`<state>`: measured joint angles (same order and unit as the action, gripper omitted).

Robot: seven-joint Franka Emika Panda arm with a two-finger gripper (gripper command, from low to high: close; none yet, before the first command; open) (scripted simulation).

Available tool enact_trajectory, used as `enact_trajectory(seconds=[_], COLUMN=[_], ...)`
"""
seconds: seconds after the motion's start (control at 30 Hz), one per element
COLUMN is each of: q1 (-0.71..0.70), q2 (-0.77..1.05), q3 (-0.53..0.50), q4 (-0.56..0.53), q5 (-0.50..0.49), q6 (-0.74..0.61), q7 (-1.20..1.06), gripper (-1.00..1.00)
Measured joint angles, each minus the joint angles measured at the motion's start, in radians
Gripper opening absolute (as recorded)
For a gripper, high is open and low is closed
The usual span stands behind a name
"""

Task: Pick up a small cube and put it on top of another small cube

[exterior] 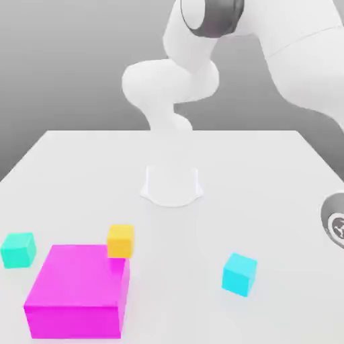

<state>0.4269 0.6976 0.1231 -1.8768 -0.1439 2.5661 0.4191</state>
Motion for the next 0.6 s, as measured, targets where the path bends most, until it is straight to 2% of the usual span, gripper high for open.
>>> enact_trajectory(seconds=[0.13, 0.27, 0.6], q1=[0.001, -0.023, -0.252], q2=[-0.004, -0.125, -0.342], q3=[0.0, 0.004, -0.184], q4=[-0.001, -0.039, -0.286], q5=[0.003, 0.026, 0.067], q6=[-0.004, -0.086, -0.043], q7=[-0.003, -0.018, -0.053], gripper=[-1.0, -1.0, -1.0])
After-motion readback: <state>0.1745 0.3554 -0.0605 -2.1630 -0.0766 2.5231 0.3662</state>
